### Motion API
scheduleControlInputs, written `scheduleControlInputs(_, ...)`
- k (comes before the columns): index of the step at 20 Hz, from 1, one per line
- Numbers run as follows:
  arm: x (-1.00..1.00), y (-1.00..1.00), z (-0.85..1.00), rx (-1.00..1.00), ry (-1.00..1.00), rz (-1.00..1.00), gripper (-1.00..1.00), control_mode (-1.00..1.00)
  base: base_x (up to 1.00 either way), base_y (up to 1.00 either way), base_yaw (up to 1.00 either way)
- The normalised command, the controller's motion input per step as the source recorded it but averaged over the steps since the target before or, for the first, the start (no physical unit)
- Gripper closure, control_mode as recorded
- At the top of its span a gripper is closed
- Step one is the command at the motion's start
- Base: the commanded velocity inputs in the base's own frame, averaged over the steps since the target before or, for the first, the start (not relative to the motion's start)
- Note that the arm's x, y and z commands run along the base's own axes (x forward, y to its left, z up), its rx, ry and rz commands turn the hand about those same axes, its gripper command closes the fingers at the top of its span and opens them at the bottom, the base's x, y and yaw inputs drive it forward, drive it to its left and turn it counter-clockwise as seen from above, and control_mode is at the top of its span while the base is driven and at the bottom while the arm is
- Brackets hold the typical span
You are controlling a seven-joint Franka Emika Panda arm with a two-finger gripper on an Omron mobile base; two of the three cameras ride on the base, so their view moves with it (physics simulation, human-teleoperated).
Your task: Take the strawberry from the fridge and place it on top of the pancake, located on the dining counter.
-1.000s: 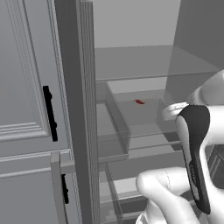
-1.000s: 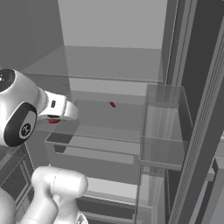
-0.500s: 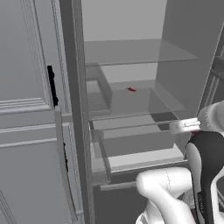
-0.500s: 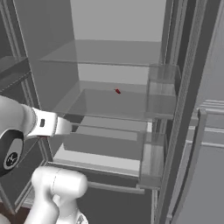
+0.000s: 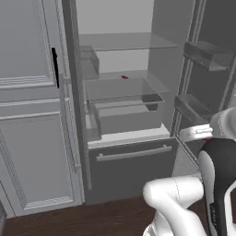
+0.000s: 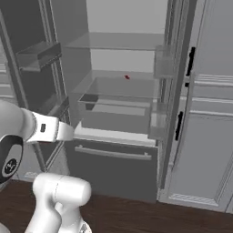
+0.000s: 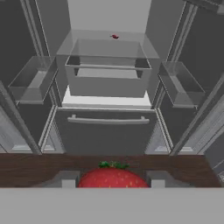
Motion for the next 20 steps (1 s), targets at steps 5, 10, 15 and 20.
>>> scheduleControlInputs(5, 0.00, 0.00, 0.00, 0.00, 0.00, 0.00, 1.00, 1.00, -0.31, -0.57, -0.58)
scheduleControlInputs(10, 0.00, 0.00, 0.00, 0.00, 0.00, 0.00, 1.00, 1.00, 0.00, -0.37, -0.83)
scheduleControlInputs(15, 0.00, 0.00, 0.00, 0.00, 0.00, 0.00, 1.00, 1.00, 0.00, -0.12, -0.92)
scheduleControlInputs(20, 0.00, 0.00, 0.00, 0.00, 0.00, 0.00, 1.00, 1.00, 0.00, -0.13, -0.86)
